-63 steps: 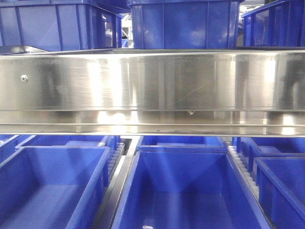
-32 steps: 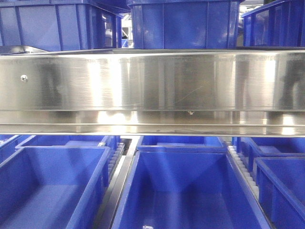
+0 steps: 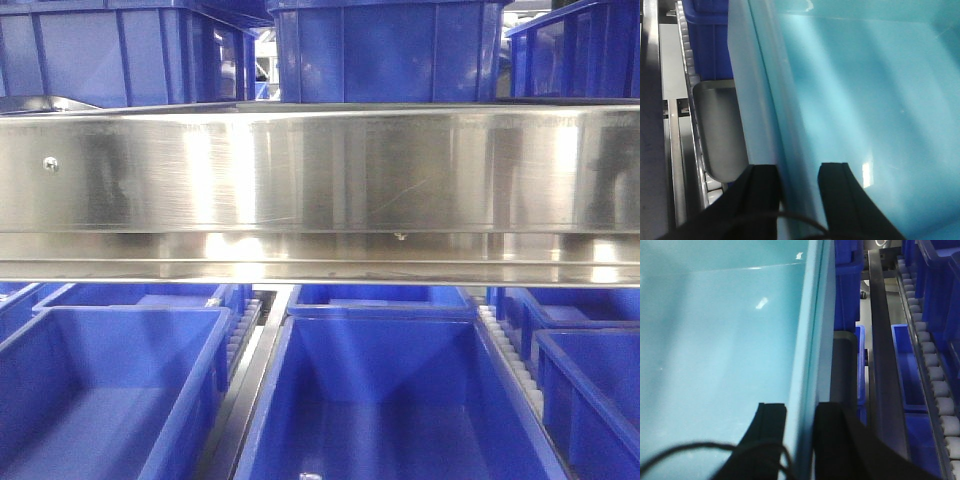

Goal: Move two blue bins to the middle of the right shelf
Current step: 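Lift the light-blue bin up with both grippers, then drive the base back and turn away from the shelf holding the bin, then drive across the floor past the red table carrying the bin, then turn and drive up to the steel shelf with the red bag bin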

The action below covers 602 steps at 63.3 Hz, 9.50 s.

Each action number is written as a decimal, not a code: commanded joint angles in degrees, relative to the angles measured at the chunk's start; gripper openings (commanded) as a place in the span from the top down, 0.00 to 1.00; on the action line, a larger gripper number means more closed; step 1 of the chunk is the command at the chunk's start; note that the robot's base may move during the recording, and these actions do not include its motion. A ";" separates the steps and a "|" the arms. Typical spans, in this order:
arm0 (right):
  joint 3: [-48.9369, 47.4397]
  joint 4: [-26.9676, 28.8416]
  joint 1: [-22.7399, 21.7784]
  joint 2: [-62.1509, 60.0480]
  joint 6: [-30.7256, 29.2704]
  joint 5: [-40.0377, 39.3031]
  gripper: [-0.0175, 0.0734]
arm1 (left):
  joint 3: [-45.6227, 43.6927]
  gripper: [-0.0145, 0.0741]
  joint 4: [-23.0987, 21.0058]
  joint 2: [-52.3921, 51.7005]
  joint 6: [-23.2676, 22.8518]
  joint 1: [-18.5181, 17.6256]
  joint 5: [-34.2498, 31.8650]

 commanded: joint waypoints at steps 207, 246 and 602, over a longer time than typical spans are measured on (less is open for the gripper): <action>-1.07 5.09 0.50 -0.78 0.15 -6.92 0.98 | -1.30 0.96 -7.63 -1.07 1.34 -1.41 -3.69; -1.07 5.09 0.50 -0.78 0.15 -6.92 0.98 | -1.30 0.96 -7.63 -1.07 1.34 -1.41 -3.69; -1.07 5.09 0.50 -0.78 0.15 -7.05 0.98 | -1.30 0.96 -7.56 -1.07 1.34 -1.41 -8.54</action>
